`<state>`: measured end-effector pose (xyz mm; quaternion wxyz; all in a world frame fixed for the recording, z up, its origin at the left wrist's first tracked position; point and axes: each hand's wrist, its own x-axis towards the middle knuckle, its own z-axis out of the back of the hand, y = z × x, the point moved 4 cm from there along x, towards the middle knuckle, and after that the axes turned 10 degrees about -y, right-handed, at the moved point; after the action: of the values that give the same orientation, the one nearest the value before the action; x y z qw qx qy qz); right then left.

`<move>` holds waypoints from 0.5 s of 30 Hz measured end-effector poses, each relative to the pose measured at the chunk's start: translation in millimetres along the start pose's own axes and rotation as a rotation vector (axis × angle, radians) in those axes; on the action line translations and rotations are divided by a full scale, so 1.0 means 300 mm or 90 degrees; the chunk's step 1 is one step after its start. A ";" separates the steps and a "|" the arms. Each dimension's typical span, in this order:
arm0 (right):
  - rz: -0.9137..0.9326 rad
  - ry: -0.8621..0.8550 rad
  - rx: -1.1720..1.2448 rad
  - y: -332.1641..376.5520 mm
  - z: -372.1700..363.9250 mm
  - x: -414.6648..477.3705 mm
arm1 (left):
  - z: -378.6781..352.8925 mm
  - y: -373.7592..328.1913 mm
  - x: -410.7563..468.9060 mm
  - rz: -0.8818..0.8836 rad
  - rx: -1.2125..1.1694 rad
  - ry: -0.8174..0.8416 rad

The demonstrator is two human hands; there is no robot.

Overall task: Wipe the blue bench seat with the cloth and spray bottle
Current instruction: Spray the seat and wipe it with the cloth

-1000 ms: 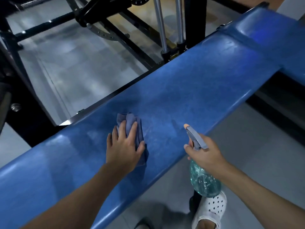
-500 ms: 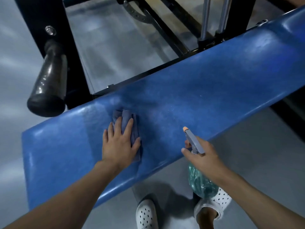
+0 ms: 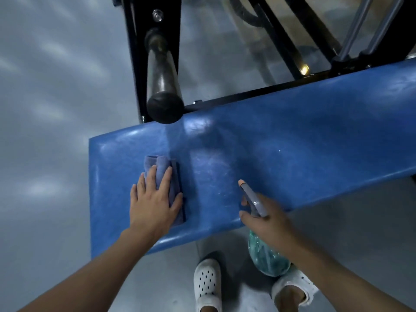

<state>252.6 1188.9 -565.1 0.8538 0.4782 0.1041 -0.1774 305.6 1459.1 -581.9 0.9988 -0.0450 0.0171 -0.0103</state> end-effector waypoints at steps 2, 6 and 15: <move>0.011 0.013 -0.003 0.034 -0.038 -0.001 | 0.005 0.044 -0.019 0.023 -0.003 -0.006; 0.020 0.026 -0.043 0.107 -0.131 -0.011 | 0.014 0.135 -0.068 0.072 -0.012 -0.004; 0.079 0.107 -0.087 0.258 -0.308 -0.027 | 0.031 0.308 -0.185 0.194 -0.033 -0.007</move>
<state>275.7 1306.4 -550.0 0.8819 0.4379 0.1572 -0.0761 252.2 1553.1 -579.1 0.9874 -0.0677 0.0185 0.1420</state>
